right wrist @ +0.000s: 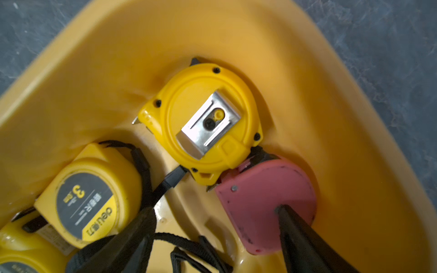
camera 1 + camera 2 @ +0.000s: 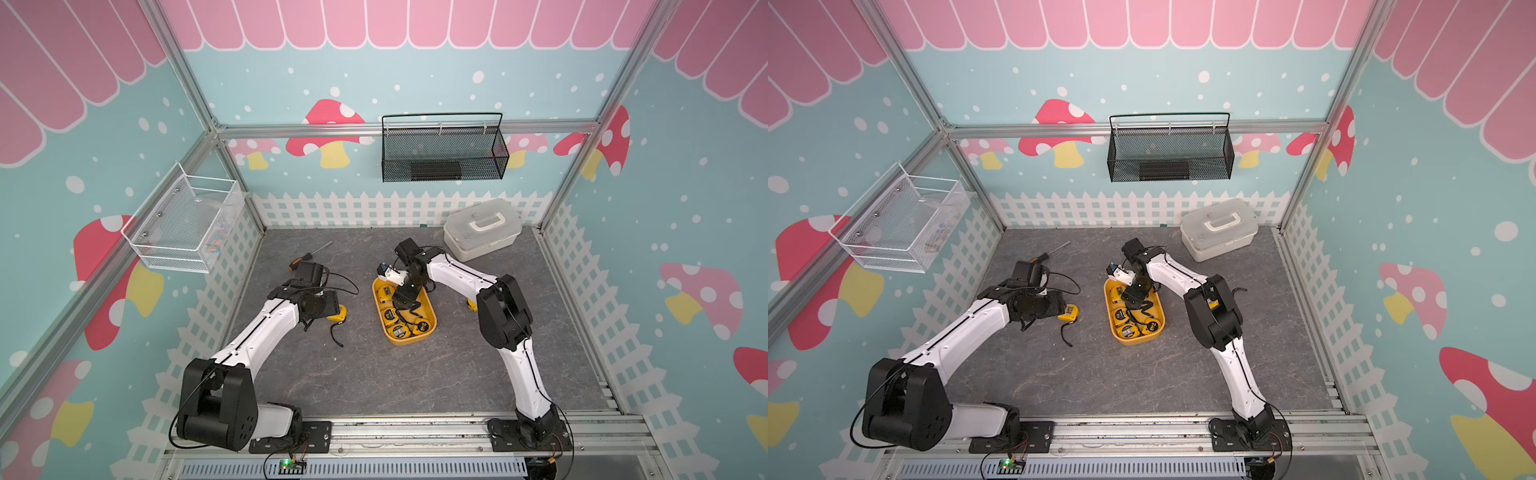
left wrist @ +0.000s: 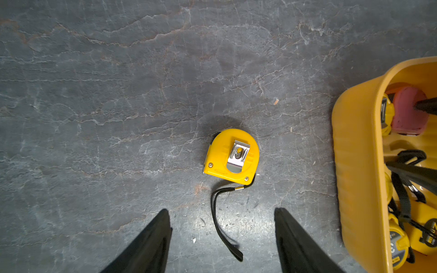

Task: Take the tape measure out of the storage box
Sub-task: Pick up the tape measure from the storage box.

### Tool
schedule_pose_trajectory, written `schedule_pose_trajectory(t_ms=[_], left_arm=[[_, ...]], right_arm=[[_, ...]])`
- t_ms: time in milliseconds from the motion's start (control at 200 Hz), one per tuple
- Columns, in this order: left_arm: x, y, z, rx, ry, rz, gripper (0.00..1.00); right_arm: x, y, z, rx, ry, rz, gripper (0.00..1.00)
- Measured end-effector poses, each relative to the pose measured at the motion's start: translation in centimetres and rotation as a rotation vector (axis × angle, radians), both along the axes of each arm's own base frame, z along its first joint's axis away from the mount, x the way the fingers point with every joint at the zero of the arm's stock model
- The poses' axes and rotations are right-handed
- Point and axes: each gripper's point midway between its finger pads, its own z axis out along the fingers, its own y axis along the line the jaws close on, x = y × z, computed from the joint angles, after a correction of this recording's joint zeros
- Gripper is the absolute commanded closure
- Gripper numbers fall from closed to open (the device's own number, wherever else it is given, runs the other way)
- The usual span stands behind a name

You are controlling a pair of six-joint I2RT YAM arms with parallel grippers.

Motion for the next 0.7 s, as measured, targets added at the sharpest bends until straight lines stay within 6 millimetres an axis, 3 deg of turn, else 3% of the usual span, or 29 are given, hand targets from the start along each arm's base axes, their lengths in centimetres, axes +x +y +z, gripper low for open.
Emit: schedule_pose_trajectory(t_ms=[210,435,700], left_arm=[[-0.1,0.0,-0.1,-0.003,0.002,-0.001,0.3],[-0.4,0.0,-0.2,-0.003,0.003,0.001,0.29],[-0.4,0.0,0.3,-0.006,-0.014,0.001,0.3]], right_arm=[[0.1,-0.2,0.3,-0.015,0.0,-0.006,0.13],[2.2,-0.2,0.8,-0.047,-0.061,-0.044,0.11],[3.1,0.1,-0.9,-0.069,-0.062,-0.055,0.12]])
